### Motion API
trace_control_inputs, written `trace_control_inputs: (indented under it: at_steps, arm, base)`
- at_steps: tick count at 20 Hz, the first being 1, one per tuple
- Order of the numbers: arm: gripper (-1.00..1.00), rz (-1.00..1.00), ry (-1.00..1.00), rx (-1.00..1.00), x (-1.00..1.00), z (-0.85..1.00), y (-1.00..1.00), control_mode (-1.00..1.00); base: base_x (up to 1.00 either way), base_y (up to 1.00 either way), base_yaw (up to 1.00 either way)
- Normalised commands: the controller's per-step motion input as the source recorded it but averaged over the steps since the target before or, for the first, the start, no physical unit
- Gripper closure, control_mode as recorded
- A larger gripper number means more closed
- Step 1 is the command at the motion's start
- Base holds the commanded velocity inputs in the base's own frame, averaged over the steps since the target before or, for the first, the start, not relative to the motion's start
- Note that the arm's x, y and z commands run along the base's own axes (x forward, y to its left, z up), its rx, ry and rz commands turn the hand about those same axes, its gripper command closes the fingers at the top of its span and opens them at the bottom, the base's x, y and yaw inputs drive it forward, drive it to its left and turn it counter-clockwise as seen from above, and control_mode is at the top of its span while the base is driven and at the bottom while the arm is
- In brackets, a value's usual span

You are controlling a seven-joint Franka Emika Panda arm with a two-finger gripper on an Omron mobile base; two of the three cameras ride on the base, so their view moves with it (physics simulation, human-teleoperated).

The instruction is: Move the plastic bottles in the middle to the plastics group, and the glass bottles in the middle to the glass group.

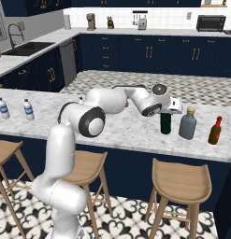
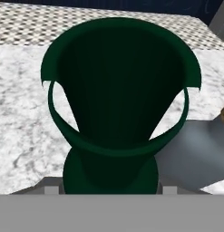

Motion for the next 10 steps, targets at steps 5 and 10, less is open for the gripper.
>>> trace_control_inputs:
  at_steps: [5, 10]
  arm:
    - [1.00, -0.01, 0.00, 0.00, 0.22, -0.02, -0.12, -1.00]
    - [1.00, 0.00, 0.00, 0.00, 0.02, -0.35, -0.03, -1.00]
  base:
    - [0.00, 0.00, 0.00]
    - [0.00, 0.00, 0.00]
